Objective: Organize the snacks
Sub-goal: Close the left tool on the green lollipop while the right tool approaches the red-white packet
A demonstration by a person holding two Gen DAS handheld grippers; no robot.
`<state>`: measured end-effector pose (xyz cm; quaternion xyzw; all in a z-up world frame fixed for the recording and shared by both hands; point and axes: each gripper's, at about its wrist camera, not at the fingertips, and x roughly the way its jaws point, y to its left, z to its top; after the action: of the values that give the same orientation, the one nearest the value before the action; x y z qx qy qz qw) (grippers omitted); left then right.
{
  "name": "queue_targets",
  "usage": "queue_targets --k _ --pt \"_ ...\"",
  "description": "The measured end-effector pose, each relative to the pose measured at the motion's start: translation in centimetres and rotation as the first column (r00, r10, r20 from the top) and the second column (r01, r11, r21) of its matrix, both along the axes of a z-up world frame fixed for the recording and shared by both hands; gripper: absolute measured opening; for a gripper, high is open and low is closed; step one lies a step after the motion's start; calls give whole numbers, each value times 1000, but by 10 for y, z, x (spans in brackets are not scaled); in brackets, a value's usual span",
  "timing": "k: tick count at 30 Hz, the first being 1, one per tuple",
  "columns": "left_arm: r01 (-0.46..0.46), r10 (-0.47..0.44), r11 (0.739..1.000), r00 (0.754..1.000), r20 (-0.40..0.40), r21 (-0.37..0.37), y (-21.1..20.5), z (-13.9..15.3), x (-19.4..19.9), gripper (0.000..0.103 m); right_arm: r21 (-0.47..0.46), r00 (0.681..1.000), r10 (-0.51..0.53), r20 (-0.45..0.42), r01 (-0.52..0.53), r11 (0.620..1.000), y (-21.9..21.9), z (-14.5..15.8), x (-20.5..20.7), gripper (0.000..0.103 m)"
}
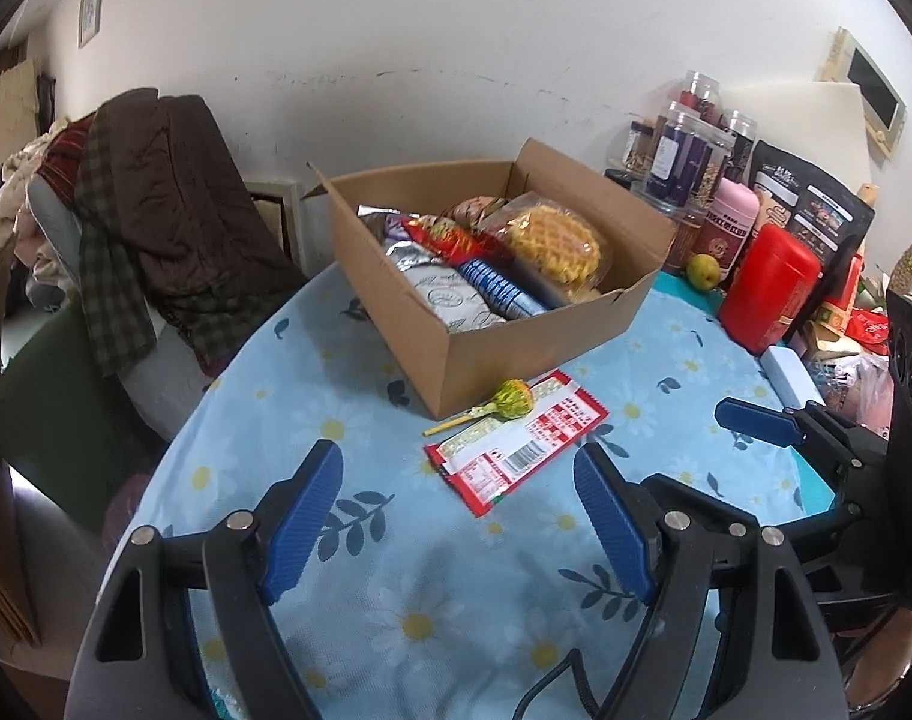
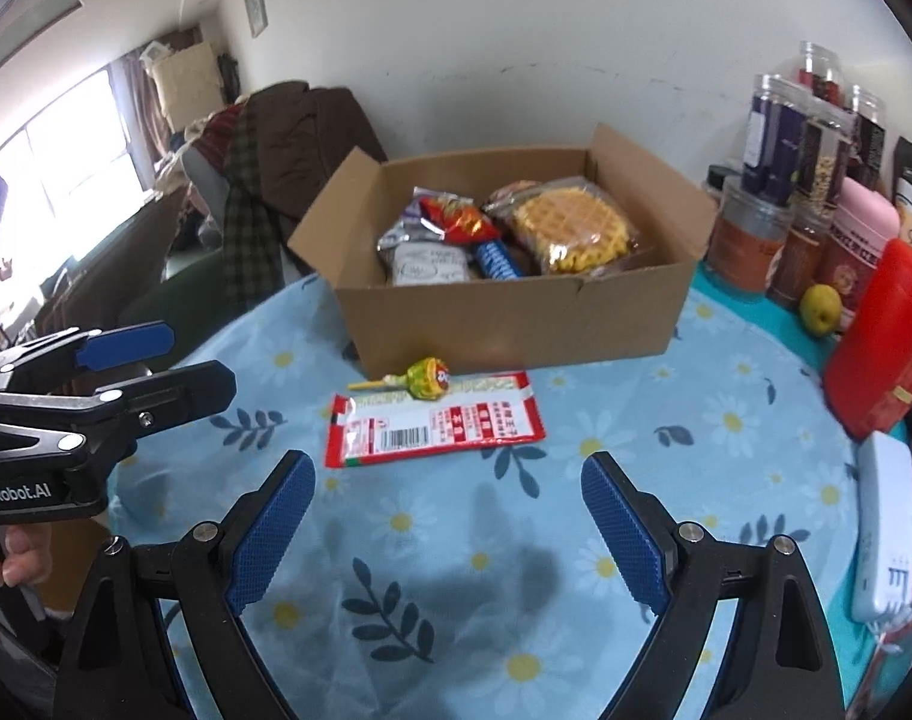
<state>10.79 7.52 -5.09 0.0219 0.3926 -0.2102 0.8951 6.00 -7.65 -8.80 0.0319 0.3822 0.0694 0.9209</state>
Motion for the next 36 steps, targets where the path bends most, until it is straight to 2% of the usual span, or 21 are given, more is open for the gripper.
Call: queue_targets --k 10,18,22,31,33,36 --pt "-9 5 998 997 -78 -62 -9 -30 35 80 -23 998 -8 -57 7 1000 -10 -22 26 92" --pt "-94 79 991 985 -154 -94 -27 -57 58 80 -39 992 -74 -98 71 997 -35 -41 43 92" --pt "-98 75 989 978 -196 -112 -41 -67 67 80 -39 988 -100 -115 96 995 -48 -48 48 92" --pt "-144 117 985 959 -257 -90 -54 -86 85 80 -40 985 -112 -129 108 993 -58 -59 52 92" --pt "-151 127 985 960 -250 -81 -56 -88 86 80 -40 985 -113 -131 108 993 -59 -61 52 92" --pt "-146 136 989 965 -224 -26 -65 -90 85 80 -36 984 -113 -137 109 993 -61 -64 52 92"
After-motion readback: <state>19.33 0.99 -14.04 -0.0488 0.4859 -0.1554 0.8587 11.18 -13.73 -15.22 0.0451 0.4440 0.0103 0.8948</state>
